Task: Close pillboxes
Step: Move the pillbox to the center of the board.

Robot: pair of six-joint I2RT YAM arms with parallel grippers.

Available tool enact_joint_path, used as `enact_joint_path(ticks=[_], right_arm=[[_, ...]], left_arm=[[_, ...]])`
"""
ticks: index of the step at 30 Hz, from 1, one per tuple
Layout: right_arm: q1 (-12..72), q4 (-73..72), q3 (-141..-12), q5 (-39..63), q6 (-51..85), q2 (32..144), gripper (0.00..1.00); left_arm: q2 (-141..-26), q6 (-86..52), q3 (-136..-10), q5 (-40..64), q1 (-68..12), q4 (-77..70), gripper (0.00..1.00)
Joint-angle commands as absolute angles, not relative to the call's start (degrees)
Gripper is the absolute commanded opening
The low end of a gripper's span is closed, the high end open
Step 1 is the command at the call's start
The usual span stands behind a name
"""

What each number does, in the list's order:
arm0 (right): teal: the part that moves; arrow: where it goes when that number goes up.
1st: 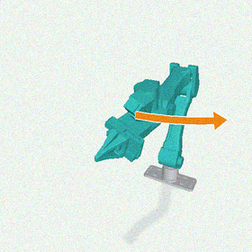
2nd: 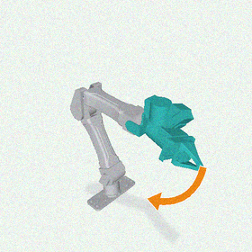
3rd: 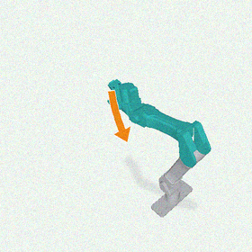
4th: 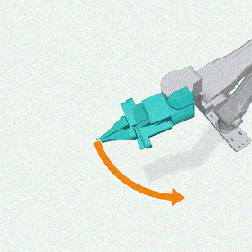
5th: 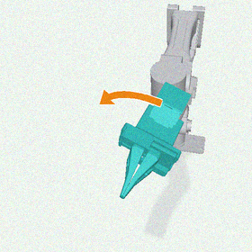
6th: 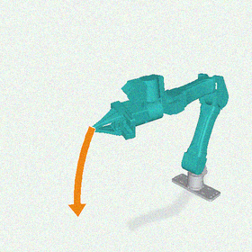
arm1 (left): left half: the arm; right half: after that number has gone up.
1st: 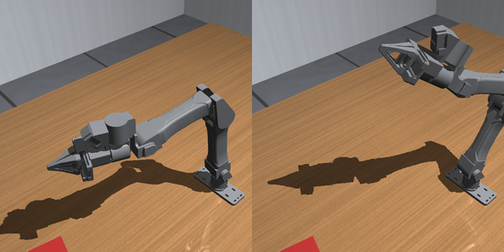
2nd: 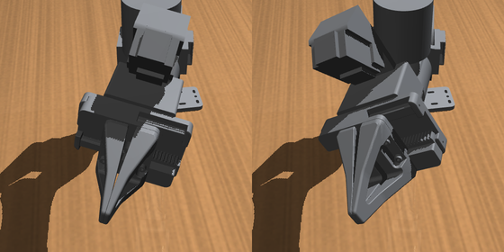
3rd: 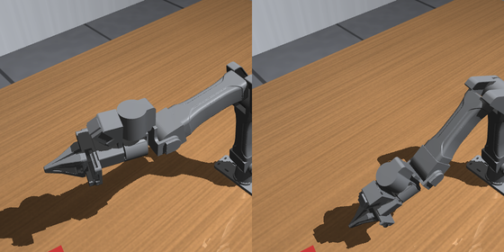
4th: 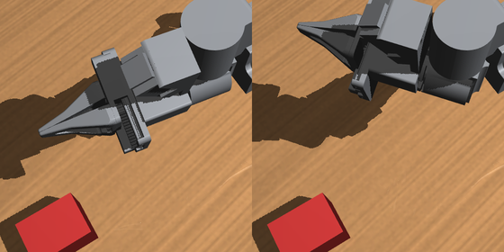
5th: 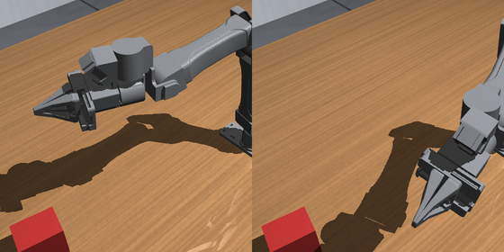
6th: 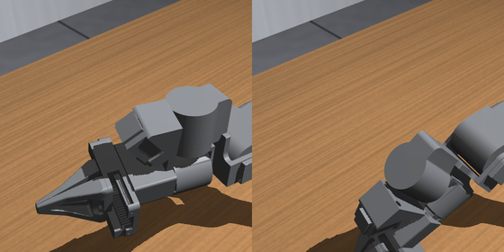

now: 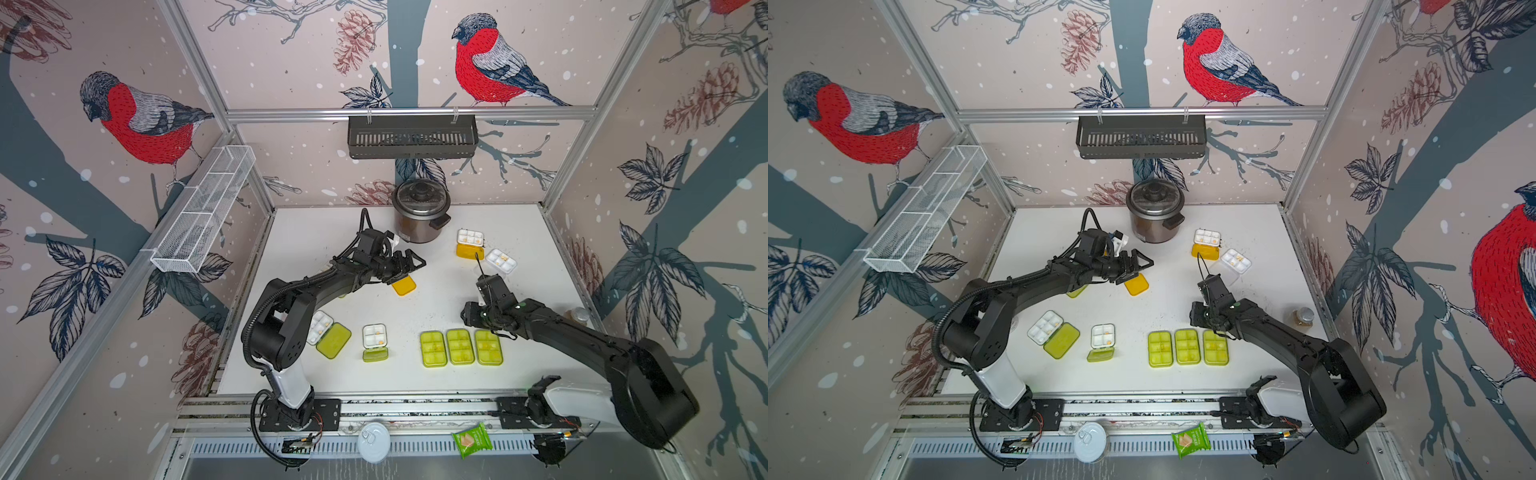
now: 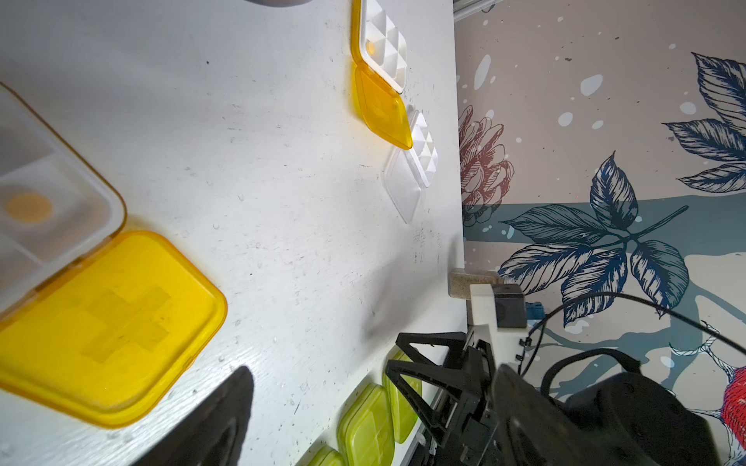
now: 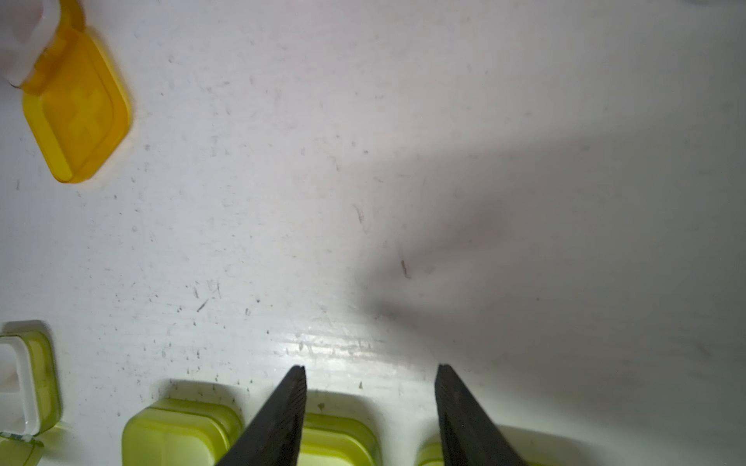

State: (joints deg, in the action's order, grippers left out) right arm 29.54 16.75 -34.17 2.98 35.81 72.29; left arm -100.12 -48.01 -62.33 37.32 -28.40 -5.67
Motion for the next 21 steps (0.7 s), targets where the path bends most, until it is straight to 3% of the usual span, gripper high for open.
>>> enact_joint_path(ticks=[1, 13, 21], right_arm=[[29.8, 18.9, -35.9, -0.1, 34.7, 70.7, 0.58], [28.9, 20.1, -39.0, -4.6, 34.0, 68.2, 0.66], [19.8, 19.4, -44.7, -6.9, 33.7, 68.6, 0.79]], left_arm=[[-100.1, -47.1, -63.0, 37.0, -28.3, -5.7, 0.92], [-99.7, -47.1, -63.1, 36.6, -27.5, -5.5, 0.92], [-99.4, -47.5, -62.8, 36.9, -27.5, -6.1, 0.92]])
